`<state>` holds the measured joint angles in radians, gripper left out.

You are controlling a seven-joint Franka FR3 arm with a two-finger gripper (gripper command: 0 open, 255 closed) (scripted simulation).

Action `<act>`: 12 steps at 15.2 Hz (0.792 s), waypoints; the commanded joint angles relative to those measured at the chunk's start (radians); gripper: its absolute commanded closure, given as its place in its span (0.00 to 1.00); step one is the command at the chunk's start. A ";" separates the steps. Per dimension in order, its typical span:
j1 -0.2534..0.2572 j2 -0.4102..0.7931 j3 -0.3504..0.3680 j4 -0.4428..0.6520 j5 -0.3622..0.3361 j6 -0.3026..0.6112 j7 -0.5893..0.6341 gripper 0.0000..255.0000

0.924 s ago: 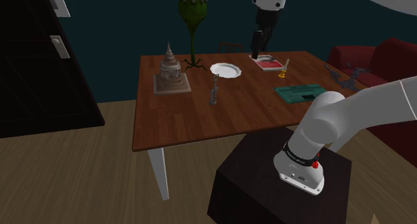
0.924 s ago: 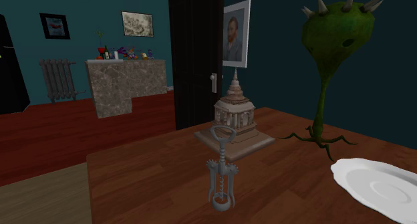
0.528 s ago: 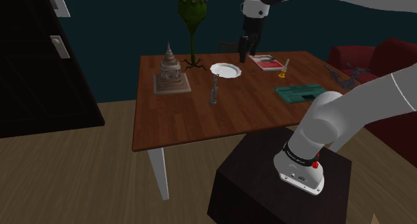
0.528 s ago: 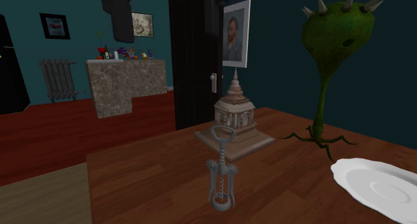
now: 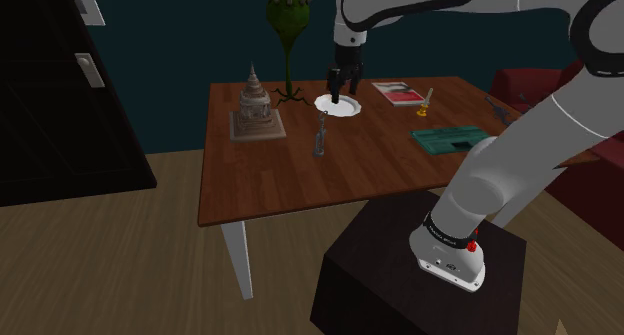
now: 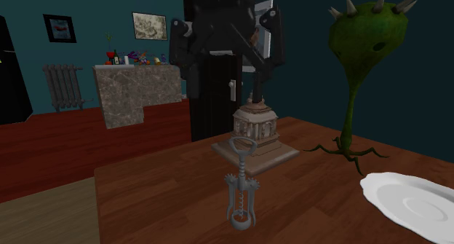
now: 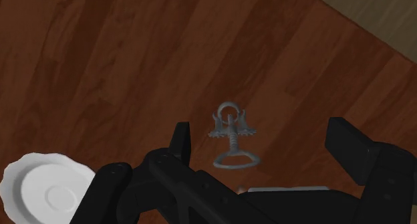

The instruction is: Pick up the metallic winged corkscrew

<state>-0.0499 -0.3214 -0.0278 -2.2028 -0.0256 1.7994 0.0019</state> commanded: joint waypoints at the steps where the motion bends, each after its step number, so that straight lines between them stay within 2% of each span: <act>1: -0.002 0.073 0.000 0.034 0.007 0.032 0.019 0.00; 7: -0.012 0.289 -0.009 0.151 0.027 0.112 0.058 0.00; 12: -0.012 0.311 -0.010 0.107 0.028 0.177 0.057 0.00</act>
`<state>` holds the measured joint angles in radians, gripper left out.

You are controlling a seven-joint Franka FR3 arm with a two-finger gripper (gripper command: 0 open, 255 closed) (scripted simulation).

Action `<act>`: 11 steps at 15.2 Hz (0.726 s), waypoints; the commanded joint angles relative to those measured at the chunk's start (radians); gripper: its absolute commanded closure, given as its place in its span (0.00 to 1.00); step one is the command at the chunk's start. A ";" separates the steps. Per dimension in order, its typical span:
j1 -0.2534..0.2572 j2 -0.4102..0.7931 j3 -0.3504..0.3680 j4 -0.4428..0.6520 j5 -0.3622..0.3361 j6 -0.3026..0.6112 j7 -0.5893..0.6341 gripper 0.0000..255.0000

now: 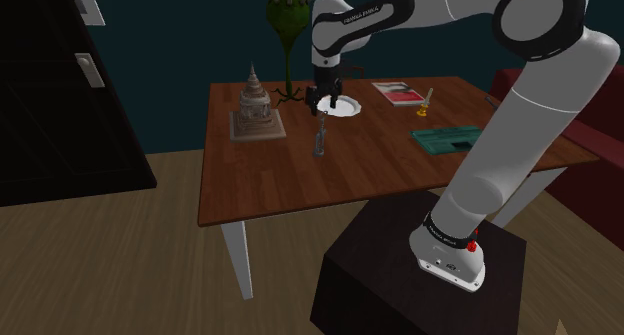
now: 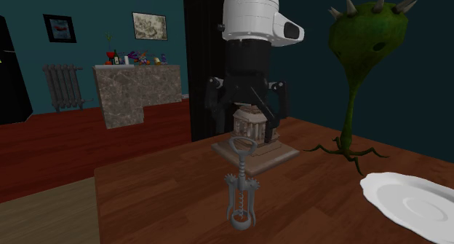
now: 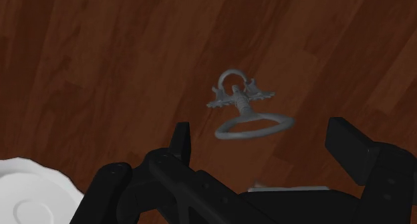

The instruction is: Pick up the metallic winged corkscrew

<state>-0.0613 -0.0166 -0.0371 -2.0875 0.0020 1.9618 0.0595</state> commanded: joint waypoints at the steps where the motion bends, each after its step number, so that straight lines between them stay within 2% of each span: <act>1: 0.000 0.011 0.000 -0.016 0.000 0.028 -0.001 0.00; 4: 0.000 0.019 0.000 -0.029 0.001 0.048 -0.001 0.00; 5: -0.001 0.020 -0.001 -0.028 0.001 0.048 -0.002 1.00; 11: -0.001 0.019 -0.001 -0.030 0.001 0.049 -0.002 1.00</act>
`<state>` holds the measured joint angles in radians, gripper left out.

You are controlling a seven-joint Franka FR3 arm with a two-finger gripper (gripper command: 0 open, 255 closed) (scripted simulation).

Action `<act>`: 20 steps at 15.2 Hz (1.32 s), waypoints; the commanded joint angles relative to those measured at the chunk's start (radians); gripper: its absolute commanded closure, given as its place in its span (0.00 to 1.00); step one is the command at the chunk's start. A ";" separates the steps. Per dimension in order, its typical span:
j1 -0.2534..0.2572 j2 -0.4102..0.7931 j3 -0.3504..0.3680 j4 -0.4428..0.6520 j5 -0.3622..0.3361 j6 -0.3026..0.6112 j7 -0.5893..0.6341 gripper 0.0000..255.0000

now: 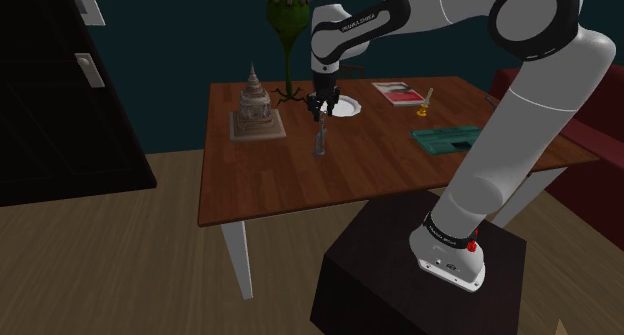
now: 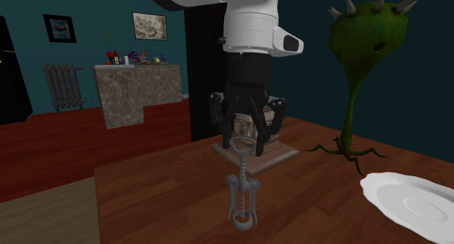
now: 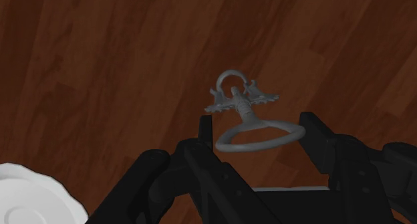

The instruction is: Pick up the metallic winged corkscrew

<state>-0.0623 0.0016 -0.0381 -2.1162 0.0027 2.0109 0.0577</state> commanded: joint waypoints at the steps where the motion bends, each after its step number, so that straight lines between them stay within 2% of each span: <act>1: 0.000 0.000 0.000 -0.001 0.000 0.000 0.000 1.00; 3: 0.001 0.001 0.001 0.000 0.000 -0.001 0.001 1.00; 18: 0.001 -0.056 0.001 0.140 -0.002 -0.198 0.003 1.00; 20: 0.001 -0.057 0.001 0.141 -0.002 -0.200 0.003 1.00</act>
